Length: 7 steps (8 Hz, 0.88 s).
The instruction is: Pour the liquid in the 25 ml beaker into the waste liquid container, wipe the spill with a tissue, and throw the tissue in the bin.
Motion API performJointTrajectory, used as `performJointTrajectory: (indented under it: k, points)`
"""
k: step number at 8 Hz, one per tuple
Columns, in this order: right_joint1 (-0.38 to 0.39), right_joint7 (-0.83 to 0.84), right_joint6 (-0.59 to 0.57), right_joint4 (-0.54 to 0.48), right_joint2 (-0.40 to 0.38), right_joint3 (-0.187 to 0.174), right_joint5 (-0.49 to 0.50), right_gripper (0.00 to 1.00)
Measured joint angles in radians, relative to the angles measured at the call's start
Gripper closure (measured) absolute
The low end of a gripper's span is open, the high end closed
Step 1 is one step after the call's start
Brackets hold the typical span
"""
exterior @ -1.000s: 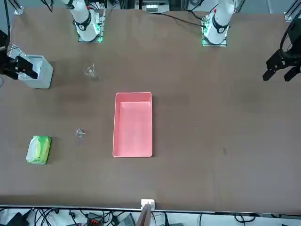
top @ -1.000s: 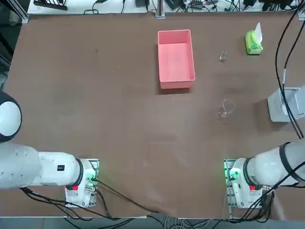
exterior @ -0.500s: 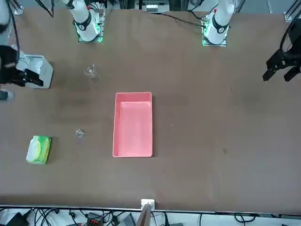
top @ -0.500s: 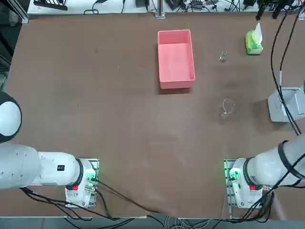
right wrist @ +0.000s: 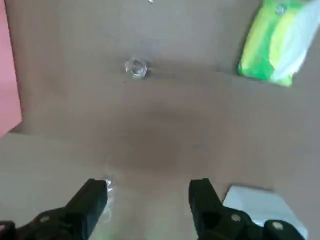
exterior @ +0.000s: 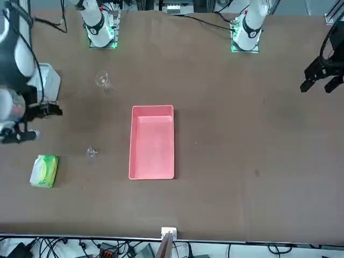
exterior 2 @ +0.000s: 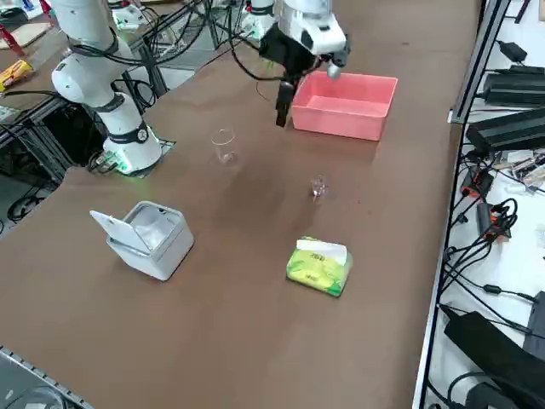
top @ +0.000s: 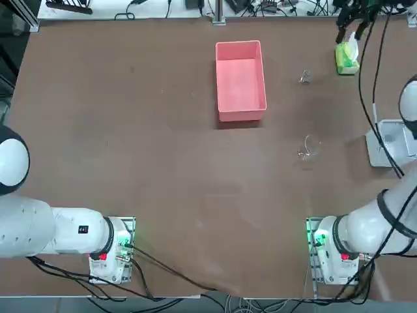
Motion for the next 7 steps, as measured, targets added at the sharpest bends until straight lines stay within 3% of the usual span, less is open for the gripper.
performJointTrajectory:
  k: [4,7]
  points:
    - [-0.085,-0.425,0.241,-0.148,0.007,-0.006,0.173,0.00]
    - [-0.117,-0.736,0.304,-0.206,0.007,-0.006,0.378,0.00]
